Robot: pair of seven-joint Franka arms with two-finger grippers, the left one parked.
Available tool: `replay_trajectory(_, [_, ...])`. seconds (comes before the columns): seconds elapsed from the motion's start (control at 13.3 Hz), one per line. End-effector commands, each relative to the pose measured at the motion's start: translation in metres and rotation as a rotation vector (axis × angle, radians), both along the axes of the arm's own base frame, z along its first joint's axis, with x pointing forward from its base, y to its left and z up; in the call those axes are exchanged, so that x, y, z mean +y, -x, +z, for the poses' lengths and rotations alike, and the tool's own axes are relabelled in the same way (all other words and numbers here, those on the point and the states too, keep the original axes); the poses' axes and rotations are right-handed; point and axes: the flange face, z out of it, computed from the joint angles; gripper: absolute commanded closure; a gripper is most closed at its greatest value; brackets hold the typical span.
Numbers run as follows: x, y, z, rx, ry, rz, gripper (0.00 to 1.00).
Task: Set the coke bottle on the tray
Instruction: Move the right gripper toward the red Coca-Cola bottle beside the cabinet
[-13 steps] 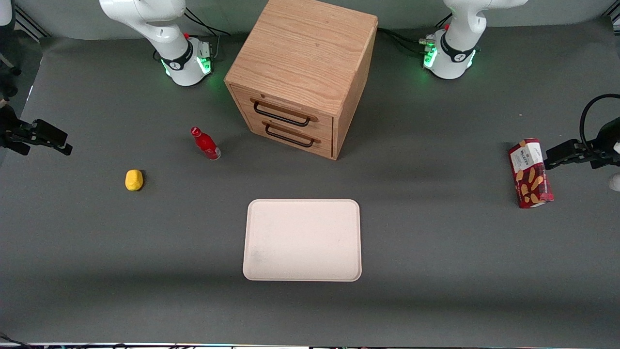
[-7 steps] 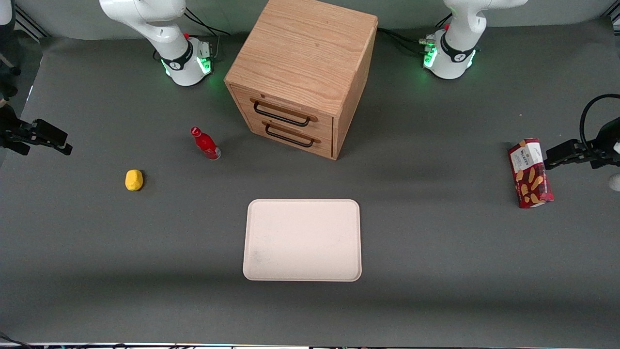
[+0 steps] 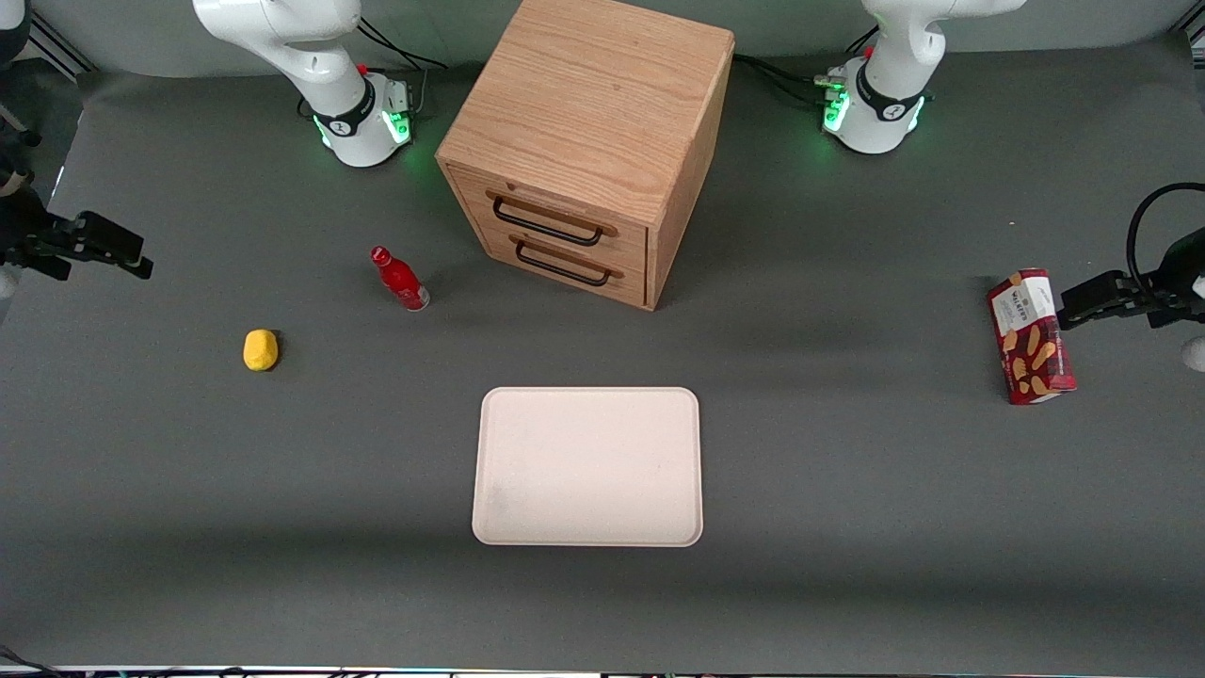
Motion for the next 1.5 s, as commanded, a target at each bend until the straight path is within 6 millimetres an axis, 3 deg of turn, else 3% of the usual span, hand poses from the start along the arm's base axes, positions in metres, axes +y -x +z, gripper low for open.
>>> replay_trajectory(0.0, [0.016,0.024,0.004,0.023,-0.007,0.029,0.00])
replay_trajectory(0.22, [0.051,0.067,-0.007,0.020,-0.003,-0.015,0.00])
replay_trajectory(0.6, [0.090,0.136,-0.024,0.024,-0.002,-0.018,0.00])
replay_trajectory(1.12, [0.142,0.159,-0.033,0.048,0.015,-0.015,0.00])
replay_trajectory(1.27, [0.142,0.162,-0.037,0.051,0.016,-0.015,0.00])
replay_trajectory(1.43, [0.140,0.163,-0.054,0.042,0.009,-0.007,0.00])
